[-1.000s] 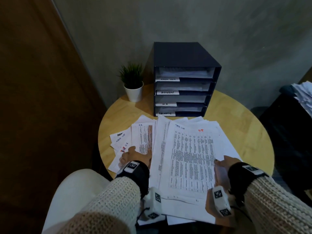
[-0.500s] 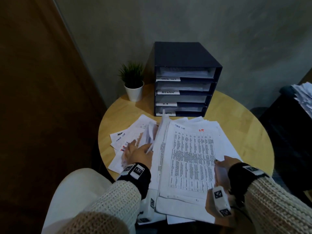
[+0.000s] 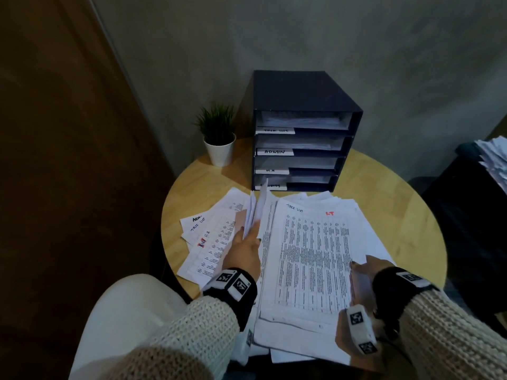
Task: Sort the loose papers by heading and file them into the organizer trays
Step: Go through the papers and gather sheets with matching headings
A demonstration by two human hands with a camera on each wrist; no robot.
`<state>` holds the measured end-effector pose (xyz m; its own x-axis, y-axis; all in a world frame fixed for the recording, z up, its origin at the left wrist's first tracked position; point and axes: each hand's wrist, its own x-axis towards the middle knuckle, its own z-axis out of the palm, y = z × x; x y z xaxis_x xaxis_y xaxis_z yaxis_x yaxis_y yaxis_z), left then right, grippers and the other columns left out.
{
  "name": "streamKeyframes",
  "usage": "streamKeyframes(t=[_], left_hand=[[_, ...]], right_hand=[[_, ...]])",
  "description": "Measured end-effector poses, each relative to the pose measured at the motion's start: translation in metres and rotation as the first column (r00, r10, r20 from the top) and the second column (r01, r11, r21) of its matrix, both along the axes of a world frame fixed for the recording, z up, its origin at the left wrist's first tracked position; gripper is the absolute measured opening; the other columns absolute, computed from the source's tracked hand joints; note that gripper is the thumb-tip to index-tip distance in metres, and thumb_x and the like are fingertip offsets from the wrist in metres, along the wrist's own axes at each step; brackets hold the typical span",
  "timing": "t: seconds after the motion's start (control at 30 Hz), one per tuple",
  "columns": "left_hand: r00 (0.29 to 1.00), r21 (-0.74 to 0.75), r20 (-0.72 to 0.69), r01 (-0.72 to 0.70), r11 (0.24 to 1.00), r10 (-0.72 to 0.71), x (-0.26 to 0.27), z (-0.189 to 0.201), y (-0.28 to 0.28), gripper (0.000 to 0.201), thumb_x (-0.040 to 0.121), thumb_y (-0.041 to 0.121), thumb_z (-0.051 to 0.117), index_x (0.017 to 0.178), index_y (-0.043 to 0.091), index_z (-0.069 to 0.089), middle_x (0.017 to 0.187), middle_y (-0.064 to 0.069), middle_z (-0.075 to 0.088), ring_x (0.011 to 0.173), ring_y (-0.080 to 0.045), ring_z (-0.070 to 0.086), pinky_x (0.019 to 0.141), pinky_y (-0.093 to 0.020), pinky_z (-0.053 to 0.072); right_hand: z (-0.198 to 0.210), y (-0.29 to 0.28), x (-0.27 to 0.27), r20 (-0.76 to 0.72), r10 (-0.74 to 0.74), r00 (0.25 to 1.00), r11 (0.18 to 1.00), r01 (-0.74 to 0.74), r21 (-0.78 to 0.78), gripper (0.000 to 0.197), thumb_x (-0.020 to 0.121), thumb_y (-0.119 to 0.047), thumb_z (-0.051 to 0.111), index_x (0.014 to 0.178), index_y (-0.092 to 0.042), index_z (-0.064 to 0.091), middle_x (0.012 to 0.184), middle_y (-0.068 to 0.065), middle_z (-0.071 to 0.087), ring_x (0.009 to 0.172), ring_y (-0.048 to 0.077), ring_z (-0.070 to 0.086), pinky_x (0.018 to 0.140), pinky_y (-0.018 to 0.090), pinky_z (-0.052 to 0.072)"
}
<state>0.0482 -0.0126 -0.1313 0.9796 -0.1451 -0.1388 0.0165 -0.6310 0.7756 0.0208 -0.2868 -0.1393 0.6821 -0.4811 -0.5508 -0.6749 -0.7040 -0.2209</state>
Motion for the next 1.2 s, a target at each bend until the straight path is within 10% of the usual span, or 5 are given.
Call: streamKeyframes(t=[0.23,0.37,0.5,0.97,1.2], left_hand=[[0.98,0.279,0.182,-0.126,0.952,0.077,0.004,-0.007,0.003,0.033,0.094,0.043,0.048,0.125,0.051,0.049,0.157,0.007,-0.008,0.147,-0.021,-0.008,0.117,-0.036,-0.01],[1.0,-0.145,0.007,0.031,0.989,-0.03,-0.007,0.009,-0.009,0.035,0.098,0.025,0.046,0.13,0.035,0.053,0.152,0.003,0.033,0.137,-0.016,0.036,0.115,-0.025,0.027],[0.989,-0.113,0.115,0.103,0.988,-0.09,-0.023,0.018,-0.018,0.039,0.098,0.025,0.043,0.133,0.044,0.044,0.133,0.01,0.056,0.116,-0.015,0.057,0.099,-0.029,0.047],[0.943,0.157,-0.262,-0.169,0.973,0.206,0.03,-0.026,0.035,0.052,0.091,0.052,0.046,0.135,0.025,0.05,0.152,-0.006,0.032,0.14,-0.027,0.028,0.116,-0.041,0.024],[0.997,-0.16,0.021,-0.065,0.985,0.069,0.006,-0.008,0.007,0.033,0.096,0.012,0.049,0.126,0.017,0.059,0.127,0.003,0.046,0.087,-0.01,0.054,0.073,0.001,0.039]], right_hand=[[-0.001,-0.001,0.001,0.045,-0.008,0.999,1.0,0.008,-0.008,0.064,0.1,-0.042,0.036,0.149,-0.004,0.02,0.155,0.011,0.026,0.141,0.024,0.032,0.108,0.024,0.031],[-0.001,-0.001,0.002,0.071,-0.015,0.997,1.0,0.016,-0.013,0.062,0.101,-0.042,0.034,0.148,-0.003,0.022,0.155,0.01,0.028,0.14,0.023,0.034,0.107,0.023,0.032],[0.0,0.0,0.002,0.07,-0.015,0.997,1.0,0.016,-0.012,0.062,0.101,-0.042,0.033,0.148,-0.003,0.021,0.155,0.01,0.028,0.14,0.024,0.034,0.107,0.023,0.032],[-0.001,-0.003,0.0,0.045,0.005,0.999,1.0,-0.003,-0.025,0.066,0.1,-0.044,0.035,0.15,-0.004,0.018,0.156,0.011,0.023,0.142,0.024,0.031,0.109,0.025,0.031],[-0.002,-0.004,0.001,0.038,-0.01,0.999,1.0,0.01,-0.001,0.067,0.1,-0.045,0.035,0.149,-0.003,0.017,0.157,0.012,0.022,0.143,0.025,0.029,0.11,0.026,0.03]])
